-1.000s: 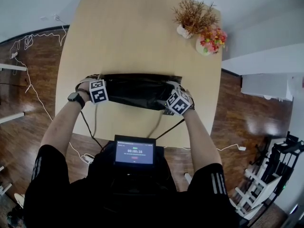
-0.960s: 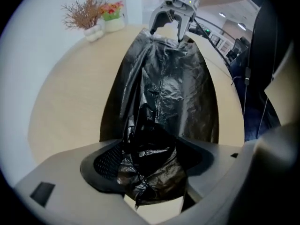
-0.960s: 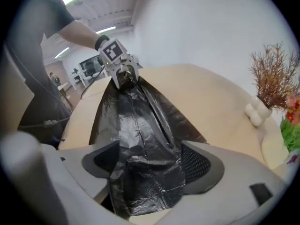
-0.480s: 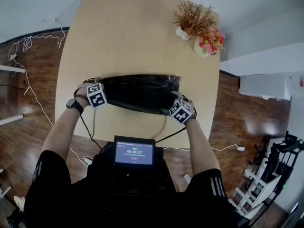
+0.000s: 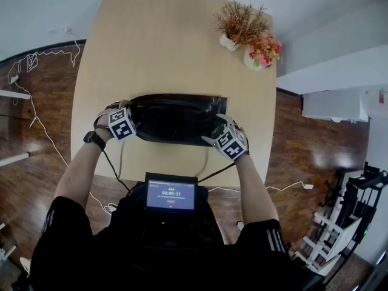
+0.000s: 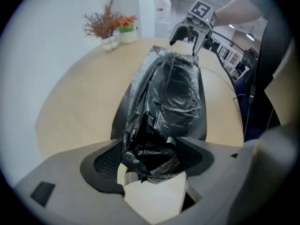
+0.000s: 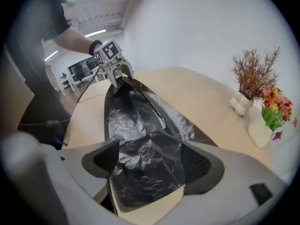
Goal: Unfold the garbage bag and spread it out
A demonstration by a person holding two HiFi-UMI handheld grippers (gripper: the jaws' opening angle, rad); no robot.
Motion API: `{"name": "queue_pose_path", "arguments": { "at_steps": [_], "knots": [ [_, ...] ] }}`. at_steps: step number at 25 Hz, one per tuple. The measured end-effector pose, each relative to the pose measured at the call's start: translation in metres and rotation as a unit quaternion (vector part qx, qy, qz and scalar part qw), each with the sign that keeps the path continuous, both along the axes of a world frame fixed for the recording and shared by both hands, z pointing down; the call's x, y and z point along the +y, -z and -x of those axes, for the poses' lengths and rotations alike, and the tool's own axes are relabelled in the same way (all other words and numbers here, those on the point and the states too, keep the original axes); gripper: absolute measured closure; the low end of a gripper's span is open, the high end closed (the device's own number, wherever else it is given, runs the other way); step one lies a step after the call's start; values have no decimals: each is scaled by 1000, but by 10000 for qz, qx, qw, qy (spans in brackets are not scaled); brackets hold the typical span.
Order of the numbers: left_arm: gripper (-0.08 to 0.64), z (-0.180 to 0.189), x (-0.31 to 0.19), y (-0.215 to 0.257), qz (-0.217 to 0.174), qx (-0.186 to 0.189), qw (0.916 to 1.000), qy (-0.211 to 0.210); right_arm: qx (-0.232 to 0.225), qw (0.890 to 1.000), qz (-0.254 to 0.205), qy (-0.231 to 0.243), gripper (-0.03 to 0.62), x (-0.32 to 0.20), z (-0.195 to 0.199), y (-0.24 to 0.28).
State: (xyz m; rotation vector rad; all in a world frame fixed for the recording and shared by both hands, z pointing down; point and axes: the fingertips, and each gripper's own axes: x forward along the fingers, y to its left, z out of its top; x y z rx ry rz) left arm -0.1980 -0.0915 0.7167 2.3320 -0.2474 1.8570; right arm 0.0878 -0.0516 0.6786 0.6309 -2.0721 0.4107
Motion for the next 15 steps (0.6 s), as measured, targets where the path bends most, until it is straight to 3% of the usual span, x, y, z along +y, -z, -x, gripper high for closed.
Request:
{"name": "queue_pose_path", "arguments": {
  "at_steps": [5,10,15],
  "knots": [
    [194,-20,-7,61,-439,856,9946,387,-624,9952,-678,-328,165,-6,8,64],
    [196,-23,-8,105,-829,1547,9818,727,-831,9878,-1235,-448,169,5,11,108],
    [198,-23,0,134,-1192,1959,9686,962,-1540,9676,-1656,-1125,170,20,5,151]
  ]
}}
